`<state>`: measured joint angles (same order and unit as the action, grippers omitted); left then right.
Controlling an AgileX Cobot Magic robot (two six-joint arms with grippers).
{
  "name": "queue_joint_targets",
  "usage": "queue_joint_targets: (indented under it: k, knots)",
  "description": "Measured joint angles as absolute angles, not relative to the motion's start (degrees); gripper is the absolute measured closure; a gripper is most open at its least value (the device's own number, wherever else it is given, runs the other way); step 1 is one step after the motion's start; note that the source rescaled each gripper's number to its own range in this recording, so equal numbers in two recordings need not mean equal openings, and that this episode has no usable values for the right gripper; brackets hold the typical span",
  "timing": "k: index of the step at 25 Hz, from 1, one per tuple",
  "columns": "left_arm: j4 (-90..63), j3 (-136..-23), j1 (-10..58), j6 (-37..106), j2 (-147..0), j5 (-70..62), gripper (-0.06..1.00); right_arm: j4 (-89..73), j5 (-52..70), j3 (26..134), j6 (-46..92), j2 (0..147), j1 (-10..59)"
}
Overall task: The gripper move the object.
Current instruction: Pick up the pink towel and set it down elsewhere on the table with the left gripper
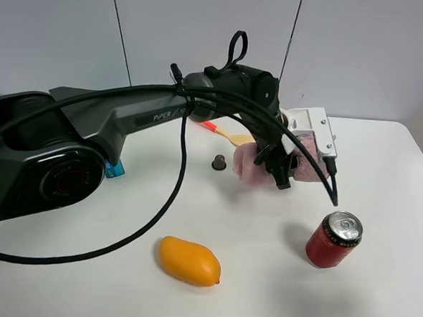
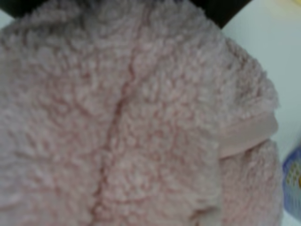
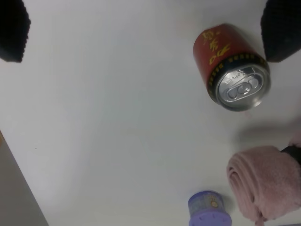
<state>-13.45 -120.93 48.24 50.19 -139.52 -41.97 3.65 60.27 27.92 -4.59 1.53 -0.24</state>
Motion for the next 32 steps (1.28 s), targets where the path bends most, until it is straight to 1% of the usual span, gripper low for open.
queue_joint_targets:
  k: [3, 7, 11, 20, 31, 32]
  knots:
    - [-13.5, -120.9, 49.1, 59.0, -139.7, -41.7, 0.94, 3.6, 60.3, 27.9, -4.6, 1.5, -0.2]
    - [-15.3, -120.9, 50.3, 62.4, -140.2, -40.6, 0.94, 3.6, 60.3, 27.9, -4.6, 1.5, -0.2]
    - [-18.6, -120.9, 50.4, 60.9, -142.0, -39.2, 0.94, 3.6, 60.3, 27.9, -4.6, 1.5, -0.2]
    - [-19.2, -121.2, 48.5, 52.5, -144.5, -39.5, 0.94, 3.6, 60.3, 27.9, -4.6, 1.5, -0.2]
    - [-19.5, -121.2, 47.9, 51.6, -144.6, -39.0, 0.94, 3.6, 60.3, 27.9, -4.6, 1.5, -0.2]
    - [-19.6, -121.2, 47.9, 51.6, -144.6, -38.7, 0.9, 3.6, 60.3, 27.9, -4.6, 1.5, -0.2]
